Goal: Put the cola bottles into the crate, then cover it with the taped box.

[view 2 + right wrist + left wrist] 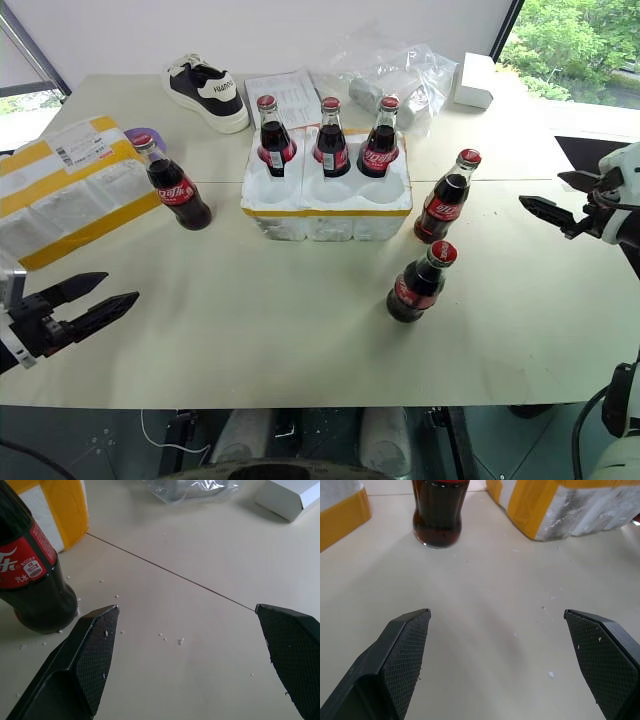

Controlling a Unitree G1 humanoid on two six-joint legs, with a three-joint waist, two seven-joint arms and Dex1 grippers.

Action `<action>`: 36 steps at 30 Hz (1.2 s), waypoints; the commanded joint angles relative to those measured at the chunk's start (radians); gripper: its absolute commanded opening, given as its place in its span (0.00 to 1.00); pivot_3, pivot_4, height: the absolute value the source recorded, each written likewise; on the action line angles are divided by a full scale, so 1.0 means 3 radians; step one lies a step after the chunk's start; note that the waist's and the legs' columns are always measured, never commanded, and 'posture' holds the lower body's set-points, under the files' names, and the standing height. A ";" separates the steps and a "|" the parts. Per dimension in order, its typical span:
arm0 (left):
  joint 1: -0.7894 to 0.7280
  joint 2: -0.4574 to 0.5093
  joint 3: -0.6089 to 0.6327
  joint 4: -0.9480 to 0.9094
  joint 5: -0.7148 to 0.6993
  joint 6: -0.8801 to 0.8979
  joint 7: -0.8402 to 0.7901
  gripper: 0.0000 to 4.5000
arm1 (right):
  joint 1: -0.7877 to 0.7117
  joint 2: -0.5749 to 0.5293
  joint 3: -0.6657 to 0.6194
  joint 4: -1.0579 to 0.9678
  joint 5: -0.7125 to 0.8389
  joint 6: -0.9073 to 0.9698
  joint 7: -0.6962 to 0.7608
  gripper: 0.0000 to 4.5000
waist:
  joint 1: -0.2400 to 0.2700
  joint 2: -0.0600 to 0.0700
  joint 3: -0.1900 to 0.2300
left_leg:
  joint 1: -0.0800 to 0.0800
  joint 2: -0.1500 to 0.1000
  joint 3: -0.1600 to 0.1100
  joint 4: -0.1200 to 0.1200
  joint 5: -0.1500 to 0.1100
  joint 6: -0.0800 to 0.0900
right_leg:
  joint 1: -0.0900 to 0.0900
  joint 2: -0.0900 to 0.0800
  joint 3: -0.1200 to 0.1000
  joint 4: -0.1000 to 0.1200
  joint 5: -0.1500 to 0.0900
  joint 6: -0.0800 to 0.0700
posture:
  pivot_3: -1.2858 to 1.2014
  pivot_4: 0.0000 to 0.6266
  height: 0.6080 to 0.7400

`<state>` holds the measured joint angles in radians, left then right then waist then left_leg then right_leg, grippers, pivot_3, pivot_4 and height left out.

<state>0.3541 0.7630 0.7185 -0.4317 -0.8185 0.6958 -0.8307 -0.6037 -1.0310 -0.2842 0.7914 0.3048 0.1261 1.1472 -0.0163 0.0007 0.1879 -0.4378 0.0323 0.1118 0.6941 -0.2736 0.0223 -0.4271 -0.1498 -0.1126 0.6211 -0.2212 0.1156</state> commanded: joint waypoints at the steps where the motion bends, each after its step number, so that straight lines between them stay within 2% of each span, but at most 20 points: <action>1: -0.0106 0.0083 0.0109 -0.0039 -0.0102 0.0007 0.0012 1.00 | -0.0063 -0.0123 -0.0083 -0.0094 0.0114 0.0156 0.0198 1.00 | 0.0001 0.0000 0.0000 | 0.0000 0.0000 0.0000 0.0000 0.0000 0.0000 | 0.0000 0.0000 0.0000 0.0000 0.0000 0.0000 | 0.52 0.24 1.00; 4: -0.0188 0.0125 0.0175 -0.0041 -0.0205 0.0081 0.0030 1.00 | -0.0038 -0.0255 -0.0099 -0.0265 0.0218 0.0385 0.0498 1.00 | 0.0002 0.0002 0.0001 | 0.0000 0.0000 0.0000 0.0001 0.0000 0.0000 | 0.0000 0.0000 0.0000 0.0000 0.0000 0.0000 | 0.52 0.24 1.00; 7: -0.0236 0.0234 0.0170 -0.0001 -0.0132 0.0077 0.0023 1.00 | -0.0047 -0.0497 -0.0164 -0.0544 0.0451 0.0875 0.0894 1.00 | 0.0004 0.0013 0.0000 | 0.0000 0.0001 0.0000 0.0001 0.0000 0.0000 | 0.0000 -0.0001 0.0000 0.0001 0.0000 0.0000 | 0.52 0.24 1.00; 13: -0.0729 0.0430 -0.0020 0.0323 -0.0036 0.0026 0.0119 1.00 | 0.0076 -0.0950 -0.0381 -0.1523 0.1048 0.1779 0.1417 1.00 | 0.0007 0.0020 -0.0003 | 0.0000 0.0005 -0.0005 0.0001 -0.0010 0.0016 | -0.0002 0.0000 0.0000 0.0005 0.0000 -0.0001 | 0.52 0.24 1.00; 19: -0.1470 0.0493 -0.0597 0.0840 0.0318 -0.0145 0.0149 1.00 | -0.0003 -0.0980 -0.0659 -0.2449 0.1704 0.2561 0.1177 1.00 | 0.0020 0.0020 -0.0003 | 0.0000 0.0004 -0.0005 0.0001 -0.0010 0.0015 | -0.0004 -0.0003 0.0000 0.0006 0.0000 -0.0001 | 0.52 0.24 1.00; 24: -0.2181 0.0248 -0.1169 0.1409 0.0680 -0.0438 0.0174 1.00 | -0.0107 -0.0790 -0.0872 -0.3039 0.2309 0.3002 0.0737 1.00 | 0.0034 0.0018 -0.0005 | -0.0002 0.0002 -0.0005 0.0001 -0.0007 0.0011 | -0.0005 -0.0003 0.0000 0.0010 0.0001 -0.0001 | 0.52 0.24 1.00; 36: -0.2929 -0.0070 -0.1711 0.2252 0.1201 -0.0817 0.0055 1.00 | 0.0059 -0.0611 -0.1081 -0.3461 0.2791 0.3133 0.0179 1.00 | 0.0028 0.0009 -0.0004 | -0.0007 -0.0002 -0.0003 0.0014 -0.0003 0.0006 | -0.0005 -0.0003 0.0000 0.0020 0.0002 0.0000 | 0.52 0.24 1.00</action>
<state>-0.5055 0.7374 0.2039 0.2327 -0.4750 0.4794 -0.8060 -0.5829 -1.2090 -0.5631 -0.2282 1.1136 1.0653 1.2156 -0.0078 0.0032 0.1867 -0.4398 0.0319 0.1108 0.6984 -0.2750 0.0249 -0.4286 -0.1508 -0.1127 0.6271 -0.2207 0.1156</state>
